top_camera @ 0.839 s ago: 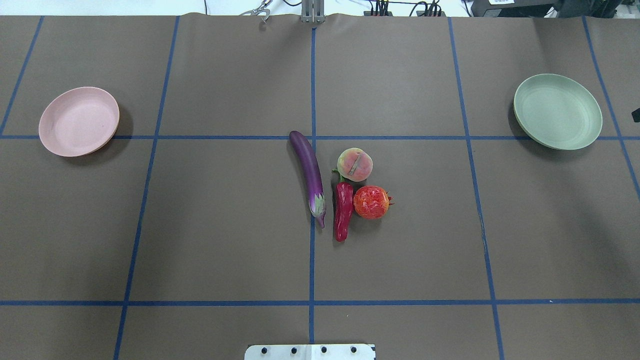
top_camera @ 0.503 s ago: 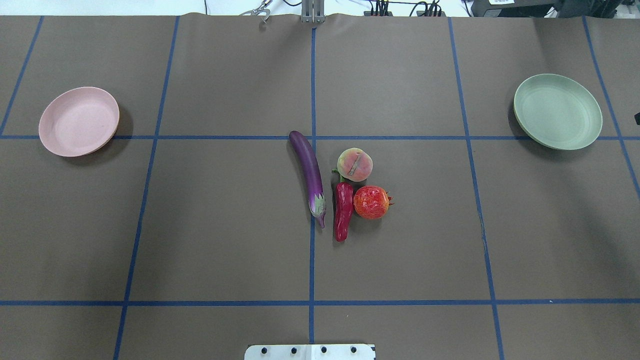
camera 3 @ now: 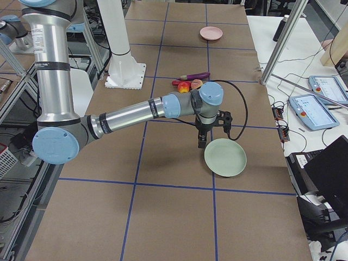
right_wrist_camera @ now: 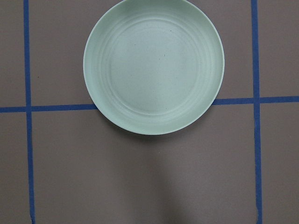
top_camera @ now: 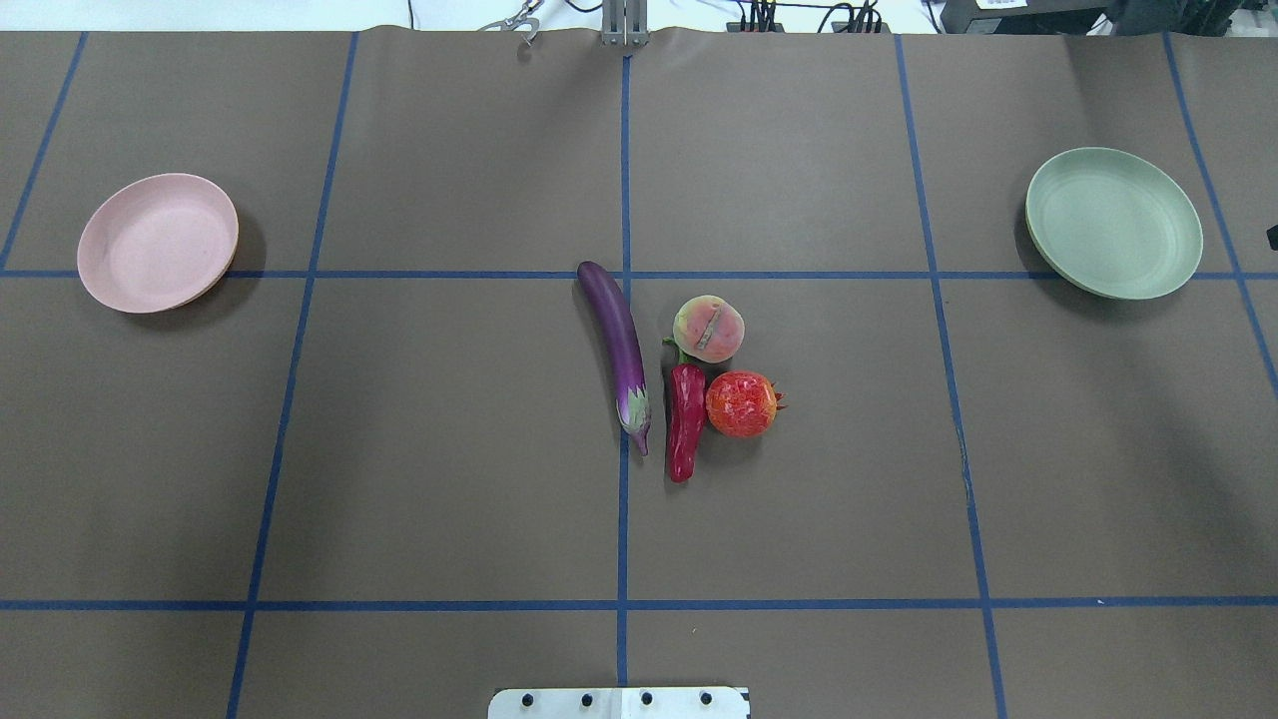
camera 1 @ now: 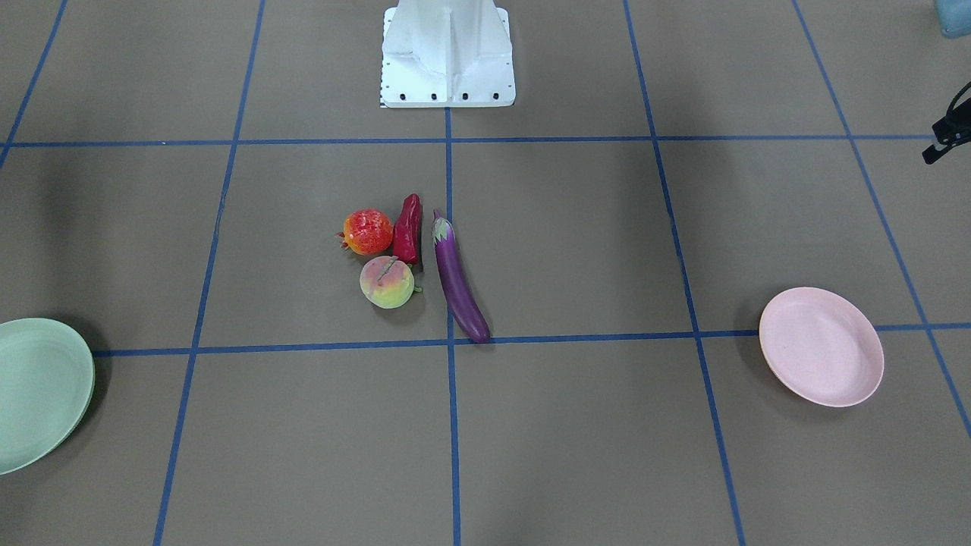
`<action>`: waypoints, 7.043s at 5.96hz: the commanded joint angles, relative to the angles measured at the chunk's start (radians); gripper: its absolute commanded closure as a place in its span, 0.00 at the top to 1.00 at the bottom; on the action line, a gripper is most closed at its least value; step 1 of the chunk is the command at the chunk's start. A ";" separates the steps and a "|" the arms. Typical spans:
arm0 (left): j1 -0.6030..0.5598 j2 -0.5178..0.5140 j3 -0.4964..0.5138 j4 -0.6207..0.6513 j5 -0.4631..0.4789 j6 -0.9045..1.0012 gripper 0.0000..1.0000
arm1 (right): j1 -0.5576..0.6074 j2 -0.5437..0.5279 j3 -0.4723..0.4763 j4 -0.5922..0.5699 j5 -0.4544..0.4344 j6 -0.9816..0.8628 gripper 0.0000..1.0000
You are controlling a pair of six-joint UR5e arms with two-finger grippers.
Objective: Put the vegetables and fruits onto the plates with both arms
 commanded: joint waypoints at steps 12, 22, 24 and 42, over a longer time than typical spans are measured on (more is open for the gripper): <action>0.796 -0.993 0.547 -0.184 0.327 -1.184 1.00 | -0.103 0.026 0.004 0.017 0.071 0.014 1.00; 0.801 -1.127 0.677 -0.220 0.404 -1.227 0.00 | -0.107 0.047 0.004 0.017 0.072 0.016 1.00; 0.810 -1.119 0.681 -0.213 0.409 -1.256 0.00 | -0.110 0.047 -0.004 0.017 0.072 0.015 1.00; 0.429 -0.792 0.546 -0.195 0.254 -0.756 0.00 | -0.276 0.177 -0.029 0.167 0.065 0.263 1.00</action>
